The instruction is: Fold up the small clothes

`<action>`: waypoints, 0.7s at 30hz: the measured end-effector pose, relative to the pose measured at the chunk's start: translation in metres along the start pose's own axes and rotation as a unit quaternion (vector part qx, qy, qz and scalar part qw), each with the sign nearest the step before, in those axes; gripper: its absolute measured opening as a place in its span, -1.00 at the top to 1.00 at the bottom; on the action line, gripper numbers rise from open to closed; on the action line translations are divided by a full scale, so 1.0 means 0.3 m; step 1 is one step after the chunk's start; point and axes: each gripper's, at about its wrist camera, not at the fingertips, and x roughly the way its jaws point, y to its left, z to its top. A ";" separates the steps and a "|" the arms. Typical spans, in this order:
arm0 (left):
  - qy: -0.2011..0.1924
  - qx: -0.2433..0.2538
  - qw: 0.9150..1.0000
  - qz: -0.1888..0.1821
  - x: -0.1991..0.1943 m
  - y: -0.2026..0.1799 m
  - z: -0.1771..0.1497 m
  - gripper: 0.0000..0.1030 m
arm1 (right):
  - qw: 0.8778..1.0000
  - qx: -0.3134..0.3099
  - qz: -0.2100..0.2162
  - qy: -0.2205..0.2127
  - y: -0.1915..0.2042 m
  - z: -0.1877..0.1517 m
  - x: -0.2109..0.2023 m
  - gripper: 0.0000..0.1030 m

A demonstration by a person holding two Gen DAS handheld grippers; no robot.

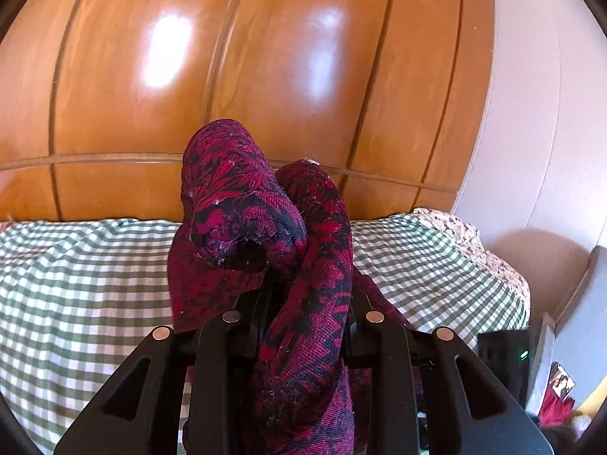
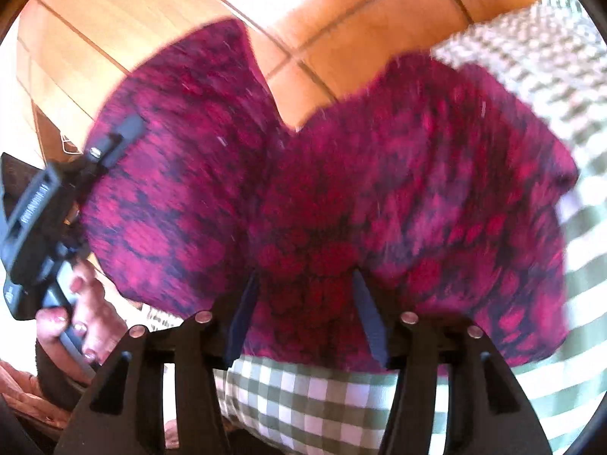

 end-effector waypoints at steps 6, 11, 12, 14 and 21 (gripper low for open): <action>0.004 0.012 1.000 -0.002 0.018 -0.031 -0.018 0.49 | 0.986 -0.007 -0.147 -0.084 -0.061 0.058 -0.138 -0.34; 0.008 0.027 1.000 -0.007 0.036 -0.070 -0.022 0.49 | 0.967 -0.013 -0.245 -0.068 -0.096 0.038 -0.138 -0.50; 0.010 0.030 0.999 -0.009 0.041 -0.077 -0.024 0.49 | 0.970 -0.002 -0.239 -0.049 -0.119 0.029 -0.119 -0.51; 0.014 0.039 0.999 -0.010 0.055 -0.093 -0.031 0.49 | 0.972 0.020 -0.231 -0.031 -0.159 0.003 -0.092 -0.52; 0.038 0.067 0.997 -0.020 0.126 -0.151 -0.053 0.49 | 0.973 0.009 -0.227 -0.039 -0.140 -0.010 -0.065 -0.60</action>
